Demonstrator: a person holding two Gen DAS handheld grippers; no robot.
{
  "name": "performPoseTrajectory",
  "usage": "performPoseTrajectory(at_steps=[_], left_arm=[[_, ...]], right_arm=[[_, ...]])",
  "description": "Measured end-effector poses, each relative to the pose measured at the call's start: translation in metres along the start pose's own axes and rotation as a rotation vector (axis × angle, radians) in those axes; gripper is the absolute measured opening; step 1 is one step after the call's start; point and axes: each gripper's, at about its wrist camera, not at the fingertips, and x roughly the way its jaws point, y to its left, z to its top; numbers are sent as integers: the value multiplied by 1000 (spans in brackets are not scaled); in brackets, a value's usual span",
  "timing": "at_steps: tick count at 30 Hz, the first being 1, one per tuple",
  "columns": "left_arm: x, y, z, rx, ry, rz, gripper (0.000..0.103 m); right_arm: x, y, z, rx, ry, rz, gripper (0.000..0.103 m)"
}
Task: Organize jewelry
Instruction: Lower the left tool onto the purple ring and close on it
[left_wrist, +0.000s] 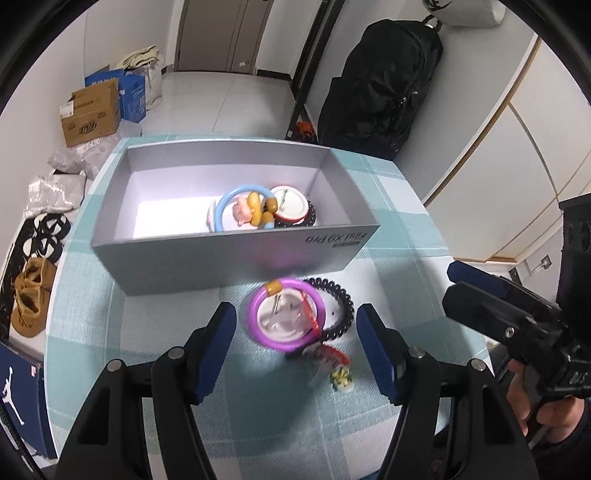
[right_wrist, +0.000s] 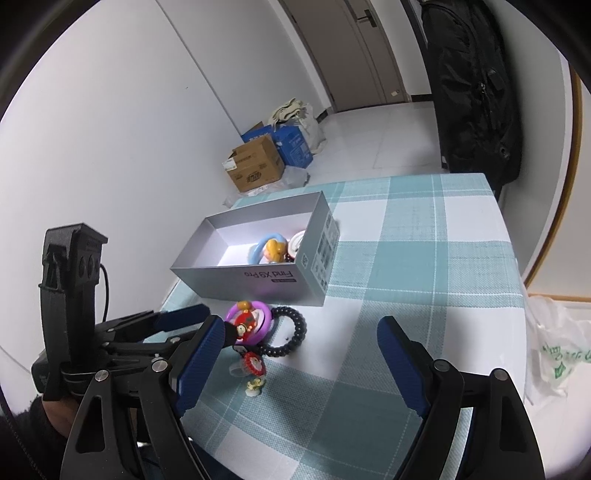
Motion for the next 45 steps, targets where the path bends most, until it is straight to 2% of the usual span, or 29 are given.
performPoseTrajectory(at_steps=[2,4,8,10,20,28,31,40,45], left_arm=[[3,-3,1,19,-2,8,60],[8,-8,1,42,14,9,45],[16,-10,-1,67,45,32,35],[19,-9,-3,69,65,34,21],[16,0,0,23,61,0,15],[20,-1,4,26,63,-1,14],[17,0,4,11,57,-27,14],[-12,2,7,-18,-27,-84,14],[-31,8,13,-50,-89,-106,14]], right_arm=[[0,-1,0,1,0,1,85],[-1,-2,0,4,-2,1,85],[-1,-3,0,9,-3,1,85],[-2,-4,1,11,-4,0,85],[-1,-5,2,20,-5,6,85],[-2,-6,2,26,-5,3,85],[-2,-6,1,28,-2,3,85],[3,-5,-2,27,20,13,85],[8,6,-10,-21,56,31,85]])
